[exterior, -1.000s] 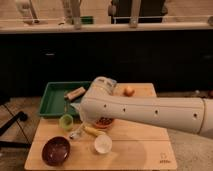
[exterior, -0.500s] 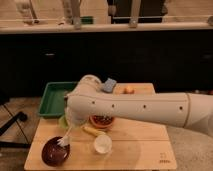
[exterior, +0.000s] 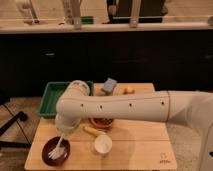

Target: Wipe purple bowl with brush

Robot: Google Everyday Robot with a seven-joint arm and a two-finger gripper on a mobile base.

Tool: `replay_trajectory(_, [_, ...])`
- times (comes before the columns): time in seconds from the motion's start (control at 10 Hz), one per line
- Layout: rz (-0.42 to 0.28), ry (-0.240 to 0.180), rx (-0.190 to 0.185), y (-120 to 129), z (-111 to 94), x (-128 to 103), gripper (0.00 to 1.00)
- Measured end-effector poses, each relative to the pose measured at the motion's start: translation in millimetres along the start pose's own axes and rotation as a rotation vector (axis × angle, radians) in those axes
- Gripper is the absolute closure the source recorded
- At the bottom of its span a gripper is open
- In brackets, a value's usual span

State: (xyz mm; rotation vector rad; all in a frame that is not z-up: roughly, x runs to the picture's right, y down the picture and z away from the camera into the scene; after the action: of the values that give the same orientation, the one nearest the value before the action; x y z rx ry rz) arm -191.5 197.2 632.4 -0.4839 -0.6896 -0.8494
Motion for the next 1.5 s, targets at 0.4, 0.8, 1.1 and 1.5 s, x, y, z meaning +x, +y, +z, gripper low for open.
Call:
replay_trajectory(0.4, [0.009, 0.013, -0.062, 13.0, 28.1, 5.8, 1.0])
replay_trajectory(0.8, [0.054, 0.049, -0.095, 20.8, 33.6, 39.8, 1.0])
replay_trajectory(1.1, [0.061, 0.057, -0.111, 16.6, 39.9, 61.4, 1.0])
replay_trajectory(1.5, [0.016, 0.006, -0.117, -8.0, 64.5, 46.5, 1.0])
